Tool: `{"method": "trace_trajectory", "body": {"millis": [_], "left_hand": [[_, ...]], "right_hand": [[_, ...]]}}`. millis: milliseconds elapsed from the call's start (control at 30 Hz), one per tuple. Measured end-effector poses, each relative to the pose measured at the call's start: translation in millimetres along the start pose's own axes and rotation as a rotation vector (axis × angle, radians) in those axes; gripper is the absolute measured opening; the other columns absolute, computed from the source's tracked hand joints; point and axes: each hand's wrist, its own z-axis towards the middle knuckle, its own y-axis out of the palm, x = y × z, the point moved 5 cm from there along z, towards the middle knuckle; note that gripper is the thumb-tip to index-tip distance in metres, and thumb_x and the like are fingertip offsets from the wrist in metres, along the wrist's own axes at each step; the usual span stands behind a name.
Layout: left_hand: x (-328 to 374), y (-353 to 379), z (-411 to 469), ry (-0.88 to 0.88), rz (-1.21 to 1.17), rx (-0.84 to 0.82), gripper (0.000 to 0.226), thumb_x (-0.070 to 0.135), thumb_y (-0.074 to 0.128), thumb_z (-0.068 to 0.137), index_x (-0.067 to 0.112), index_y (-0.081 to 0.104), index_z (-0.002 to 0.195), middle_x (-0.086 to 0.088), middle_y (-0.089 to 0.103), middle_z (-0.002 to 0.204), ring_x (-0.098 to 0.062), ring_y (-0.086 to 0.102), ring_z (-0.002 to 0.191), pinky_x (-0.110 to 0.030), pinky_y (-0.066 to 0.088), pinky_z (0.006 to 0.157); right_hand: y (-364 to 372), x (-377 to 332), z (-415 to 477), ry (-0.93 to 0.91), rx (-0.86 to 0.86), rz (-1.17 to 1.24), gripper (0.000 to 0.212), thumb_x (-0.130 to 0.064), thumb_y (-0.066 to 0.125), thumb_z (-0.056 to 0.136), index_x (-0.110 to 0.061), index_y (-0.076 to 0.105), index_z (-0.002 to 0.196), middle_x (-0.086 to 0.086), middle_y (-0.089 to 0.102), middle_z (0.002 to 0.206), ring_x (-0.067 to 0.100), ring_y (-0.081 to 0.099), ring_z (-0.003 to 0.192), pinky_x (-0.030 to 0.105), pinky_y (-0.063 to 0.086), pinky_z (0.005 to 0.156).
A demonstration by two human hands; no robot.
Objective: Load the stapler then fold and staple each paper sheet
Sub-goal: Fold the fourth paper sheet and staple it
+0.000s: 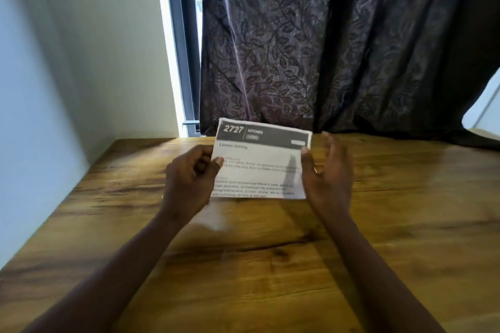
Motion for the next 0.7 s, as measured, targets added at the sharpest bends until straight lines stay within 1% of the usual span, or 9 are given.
{"method": "trace_trajectory", "body": {"millis": [100, 200, 267, 300, 367, 433, 500, 600, 700], "left_hand": [[-6.3, 20.1, 18.2, -0.078, -0.114, 0.081, 0.019, 0.014, 0.07, 0.092, 0.032, 0.073, 0.096, 0.01, 0.078, 0.084, -0.013, 0.075, 0.075, -0.043, 0.063, 0.071], [-20.2, 43.3, 28.6, -0.216, -0.191, 0.119, 0.008, 0.027, 0.071, 0.087, 0.032, 0.075, 0.092, 0.006, 0.079, 0.082, -0.017, 0.076, 0.078, -0.051, 0.062, 0.077], [-29.9, 57.9, 33.2, -0.281, -0.229, 0.113, 0.018, 0.04, 0.07, 0.081, 0.029, 0.076, 0.094, 0.005, 0.08, 0.085, -0.018, 0.077, 0.082, -0.054, 0.062, 0.079], [-34.8, 64.7, 35.3, -0.3, -0.23, 0.109, 0.022, 0.045, 0.069, 0.079, 0.031, 0.076, 0.094, 0.006, 0.08, 0.085, -0.018, 0.077, 0.082, -0.053, 0.062, 0.079], [-41.8, 74.3, 40.0, -0.336, -0.236, 0.1, 0.019, 0.044, 0.07, 0.078, 0.034, 0.076, 0.093, 0.005, 0.08, 0.088, -0.018, 0.078, 0.084, -0.052, 0.062, 0.079], [-49.5, 81.3, 43.2, -0.386, -0.265, 0.085, 0.019, 0.028, 0.073, 0.084, 0.033, 0.077, 0.102, 0.003, 0.08, 0.096, -0.019, 0.077, 0.089, -0.052, 0.063, 0.081], [-56.0, 86.6, 42.0, -0.412, -0.254, 0.032, 0.038, 0.005, 0.07, 0.088, 0.021, 0.07, 0.123, -0.002, 0.078, 0.108, -0.02, 0.076, 0.096, -0.05, 0.062, 0.087], [-63.9, 92.8, 40.7, -0.358, -0.198, -0.051, 0.061, -0.005, 0.07, 0.084, 0.013, 0.057, 0.141, -0.003, 0.075, 0.117, -0.017, 0.075, 0.098, -0.044, 0.06, 0.093], [-58.0, 90.6, 41.6, -0.254, -0.042, -0.005, 0.053, 0.001, 0.074, 0.085, 0.019, 0.064, 0.133, 0.003, 0.075, 0.118, -0.009, 0.074, 0.095, -0.029, 0.061, 0.087]], "right_hand": [[-0.1, 34.3, 16.8, 0.257, -0.174, 0.249, 0.032, -0.037, 0.067, 0.096, -0.022, 0.062, 0.123, -0.004, 0.07, 0.102, 0.019, 0.069, 0.1, 0.038, 0.058, 0.08], [3.6, 56.1, 33.9, 0.393, -0.212, 0.415, 0.009, -0.019, 0.07, 0.095, -0.018, 0.07, 0.104, 0.002, 0.075, 0.098, 0.017, 0.073, 0.091, 0.027, 0.06, 0.066], [9.0, 64.8, 45.3, 0.488, -0.246, 0.544, 0.01, -0.009, 0.071, 0.093, -0.017, 0.068, 0.097, 0.005, 0.075, 0.096, 0.014, 0.071, 0.083, 0.018, 0.055, 0.056], [12.3, 67.8, 51.0, 0.52, -0.267, 0.597, 0.013, -0.005, 0.072, 0.091, -0.016, 0.067, 0.096, 0.005, 0.074, 0.094, 0.015, 0.071, 0.082, 0.017, 0.055, 0.054], [20.8, 76.1, 62.9, 0.558, -0.268, 0.642, 0.017, -0.001, 0.074, 0.088, -0.014, 0.068, 0.096, 0.006, 0.074, 0.092, 0.019, 0.072, 0.086, 0.022, 0.059, 0.06], [28.6, 84.4, 73.4, 0.565, -0.195, 0.596, 0.018, -0.001, 0.077, 0.085, -0.013, 0.07, 0.096, 0.006, 0.075, 0.092, 0.021, 0.073, 0.09, 0.027, 0.062, 0.072], [35.4, 90.6, 77.2, 0.565, -0.105, 0.54, 0.017, -0.003, 0.08, 0.083, -0.012, 0.072, 0.096, 0.007, 0.076, 0.093, 0.021, 0.073, 0.09, 0.033, 0.062, 0.08], [44.9, 97.2, 74.6, 0.558, -0.005, 0.524, 0.013, -0.006, 0.081, 0.083, -0.013, 0.072, 0.09, 0.009, 0.076, 0.093, 0.017, 0.07, 0.081, 0.03, 0.061, 0.074], [53.7, 104.3, 70.1, 0.531, 0.025, 0.451, 0.014, -0.009, 0.082, 0.083, -0.017, 0.07, 0.082, 0.008, 0.076, 0.092, 0.017, 0.07, 0.081, 0.032, 0.06, 0.073]]}}
